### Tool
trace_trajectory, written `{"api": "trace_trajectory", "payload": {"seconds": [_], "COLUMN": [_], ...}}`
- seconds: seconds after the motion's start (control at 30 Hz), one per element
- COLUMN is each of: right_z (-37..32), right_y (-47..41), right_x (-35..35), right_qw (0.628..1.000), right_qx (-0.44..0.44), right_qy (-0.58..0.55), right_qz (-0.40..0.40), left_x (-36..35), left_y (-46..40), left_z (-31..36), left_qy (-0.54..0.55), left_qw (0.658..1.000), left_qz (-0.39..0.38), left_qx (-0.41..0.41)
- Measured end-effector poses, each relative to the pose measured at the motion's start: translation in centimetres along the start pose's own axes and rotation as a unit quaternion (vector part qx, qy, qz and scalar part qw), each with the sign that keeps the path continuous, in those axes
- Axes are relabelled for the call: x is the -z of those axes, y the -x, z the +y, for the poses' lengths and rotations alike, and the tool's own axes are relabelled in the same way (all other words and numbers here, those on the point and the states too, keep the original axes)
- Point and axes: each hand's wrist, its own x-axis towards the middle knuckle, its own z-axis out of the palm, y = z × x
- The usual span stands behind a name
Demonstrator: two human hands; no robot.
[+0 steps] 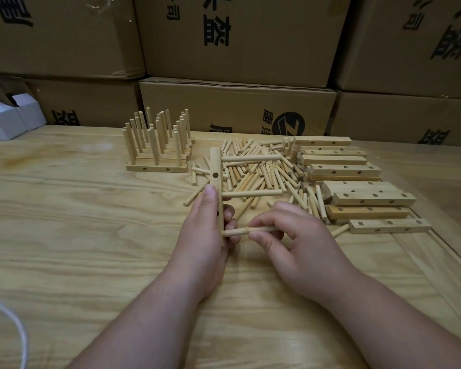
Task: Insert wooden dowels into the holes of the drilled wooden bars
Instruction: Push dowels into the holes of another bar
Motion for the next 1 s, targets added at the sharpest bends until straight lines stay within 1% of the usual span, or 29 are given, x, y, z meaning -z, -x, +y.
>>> {"api": "trace_trajectory", "payload": {"seconds": [0.2, 0.67, 0.8, 1.0], "right_z": [-0.02, 0.11, 0.0, -0.07], "right_y": [-0.1, 0.17, 0.12, 0.17], "right_x": [0.09, 0.1, 0.08, 0.08], "right_qw": [1.0, 0.998, 0.998, 0.997], "right_qx": [0.007, -0.046, -0.047, -0.061], "right_qy": [-0.003, 0.004, 0.009, -0.014], "right_qz": [0.004, -0.039, -0.044, -0.049], "left_x": [0.05, 0.09, 0.07, 0.49], "left_y": [0.1, 0.21, 0.15, -0.03], "left_z": [-0.01, -0.07, -0.13, -0.44], "left_qy": [-0.01, -0.049, -0.059, -0.084], "left_qw": [1.0, 0.998, 0.997, 0.994], "left_qz": [-0.007, -0.021, -0.026, -0.042], "left_qx": [-0.004, -0.022, -0.036, -0.059]}}
